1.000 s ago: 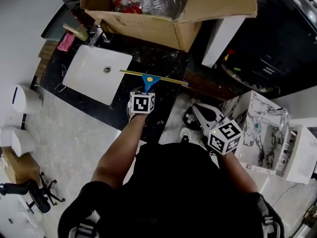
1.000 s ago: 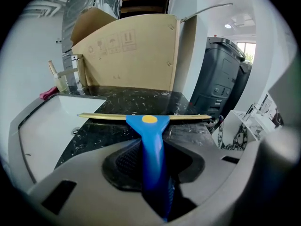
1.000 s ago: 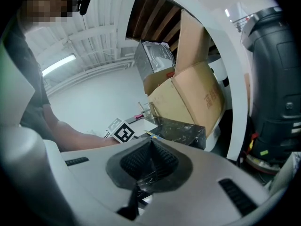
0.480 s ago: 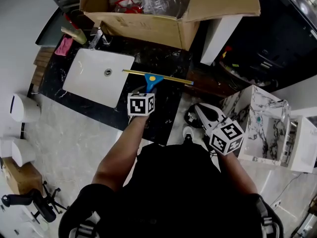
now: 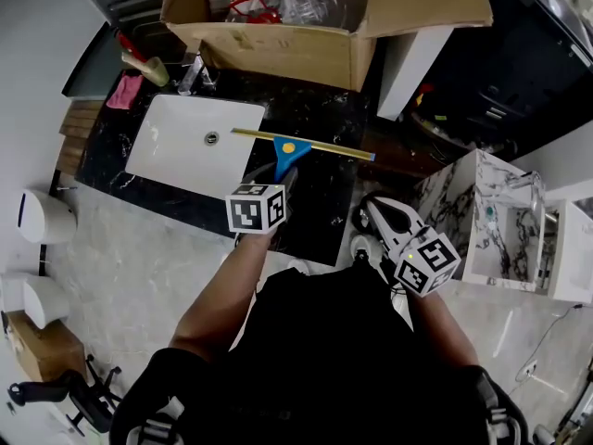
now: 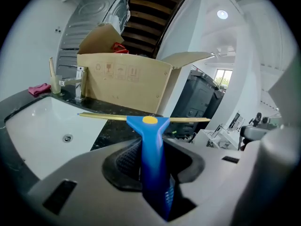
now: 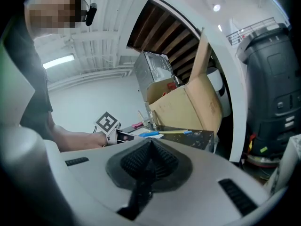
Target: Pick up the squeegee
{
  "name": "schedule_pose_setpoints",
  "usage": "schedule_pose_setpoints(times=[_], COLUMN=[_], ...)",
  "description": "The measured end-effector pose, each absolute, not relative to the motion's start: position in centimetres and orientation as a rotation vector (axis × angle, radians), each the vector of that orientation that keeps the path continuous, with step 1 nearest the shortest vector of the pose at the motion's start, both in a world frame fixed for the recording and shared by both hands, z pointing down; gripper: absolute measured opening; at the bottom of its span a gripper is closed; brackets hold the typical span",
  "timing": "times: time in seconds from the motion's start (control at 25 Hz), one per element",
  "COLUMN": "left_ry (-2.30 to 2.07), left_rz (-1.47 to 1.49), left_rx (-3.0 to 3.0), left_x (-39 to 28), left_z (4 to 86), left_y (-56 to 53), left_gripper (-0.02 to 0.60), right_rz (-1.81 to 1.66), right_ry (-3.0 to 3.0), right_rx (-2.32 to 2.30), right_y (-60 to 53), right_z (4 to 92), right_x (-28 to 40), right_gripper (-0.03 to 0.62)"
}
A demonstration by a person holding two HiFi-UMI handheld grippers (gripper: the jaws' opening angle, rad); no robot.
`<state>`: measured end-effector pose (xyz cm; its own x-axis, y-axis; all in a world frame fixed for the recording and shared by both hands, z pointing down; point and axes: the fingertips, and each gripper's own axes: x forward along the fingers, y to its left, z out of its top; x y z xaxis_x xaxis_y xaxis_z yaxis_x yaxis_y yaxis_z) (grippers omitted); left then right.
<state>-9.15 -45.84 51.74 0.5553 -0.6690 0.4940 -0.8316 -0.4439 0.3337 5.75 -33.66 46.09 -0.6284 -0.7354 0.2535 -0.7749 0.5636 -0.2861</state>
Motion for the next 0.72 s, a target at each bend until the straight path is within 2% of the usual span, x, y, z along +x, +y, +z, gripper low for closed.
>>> schedule_pose_setpoints(times=[0.28,0.72], left_ry=[-1.146,-1.286], left_rz=[0.349,0.205], left_rx=[2.32,2.295], left_x=[-11.8,-16.5], left_z=[48.8,45.0], left_y=[-42.8,-39.0], left_gripper=[0.143,0.143], right_rz=[0.484,0.543], right_ry=[-2.633,-2.713], right_rx=[1.4,1.251], right_y=[-32.2,-32.9], right_z=[46.0,45.5], right_x=[4.1,1.7], right_gripper=[0.008,0.008])
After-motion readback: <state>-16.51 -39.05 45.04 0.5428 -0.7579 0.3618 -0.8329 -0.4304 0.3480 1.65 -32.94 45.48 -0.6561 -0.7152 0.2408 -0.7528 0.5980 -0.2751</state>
